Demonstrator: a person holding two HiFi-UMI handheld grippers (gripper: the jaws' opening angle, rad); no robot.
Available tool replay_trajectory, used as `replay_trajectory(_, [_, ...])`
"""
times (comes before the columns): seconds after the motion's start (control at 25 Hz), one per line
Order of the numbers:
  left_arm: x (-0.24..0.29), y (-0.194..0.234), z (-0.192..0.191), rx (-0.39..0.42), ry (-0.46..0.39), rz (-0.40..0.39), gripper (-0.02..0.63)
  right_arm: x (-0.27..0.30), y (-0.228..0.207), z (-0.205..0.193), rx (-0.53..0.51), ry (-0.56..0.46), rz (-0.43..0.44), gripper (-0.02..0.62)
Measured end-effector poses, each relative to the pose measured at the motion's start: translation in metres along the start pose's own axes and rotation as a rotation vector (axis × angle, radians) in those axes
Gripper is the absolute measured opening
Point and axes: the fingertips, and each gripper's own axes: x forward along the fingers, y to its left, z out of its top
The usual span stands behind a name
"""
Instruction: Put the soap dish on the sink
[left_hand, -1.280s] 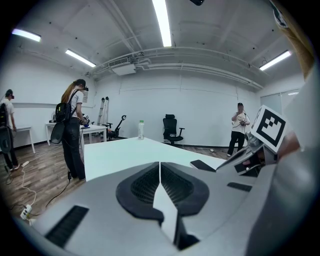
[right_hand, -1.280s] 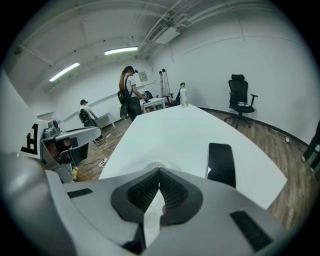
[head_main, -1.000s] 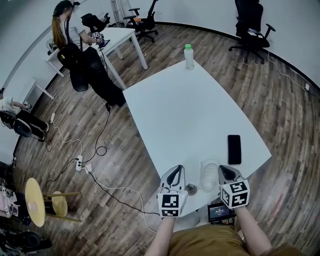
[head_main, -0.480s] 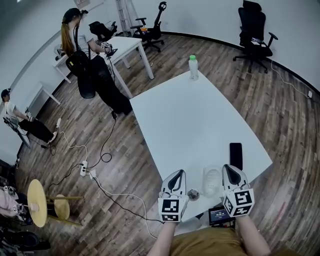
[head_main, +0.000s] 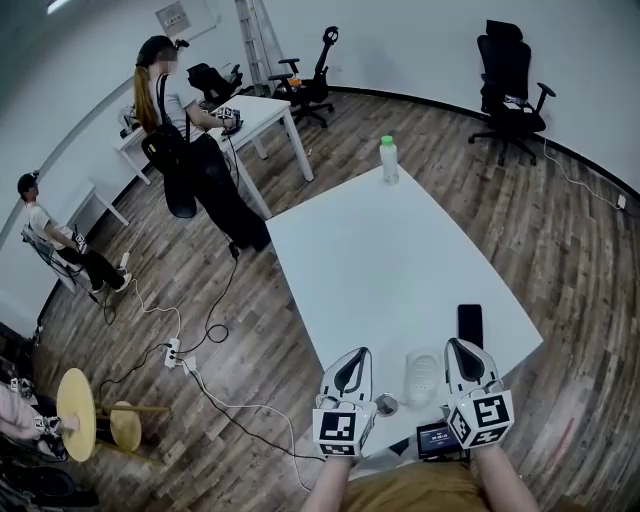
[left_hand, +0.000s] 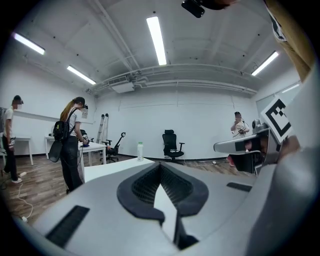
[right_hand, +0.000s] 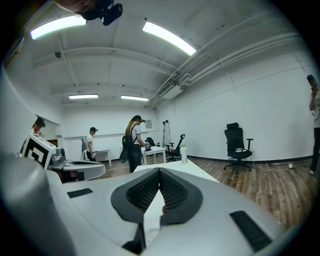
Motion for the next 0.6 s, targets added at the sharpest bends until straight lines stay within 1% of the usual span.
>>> replay_trajectory(0.12, [-0.002,0.004,0.012,0.002,-0.030,0.012,0.008,-0.004,0.000,0.013,-0.011,-0.042,-0.003,0.009])
replay_trajectory(0.24, [-0.001,0.005,0.020,0.004,-0.046,0.019,0.008,-0.006,-0.005,0.021,0.032,-0.077,0.005,0.009])
replay_trajectory(0.28, [-0.002,0.005,0.024,0.008,-0.051,0.021,0.008,-0.007,-0.007,0.024,0.031,-0.083,0.002,0.009])
replay_trajectory(0.48, [-0.012,0.009,0.047,0.018,-0.102,0.048,0.008,-0.011,-0.001,0.041,-0.071,-0.135,0.014,0.009])
replay_trajectory(0.6, [-0.019,0.016,0.062,0.022,-0.124,0.080,0.008,-0.011,0.003,0.049,-0.087,-0.156,0.018,0.009])
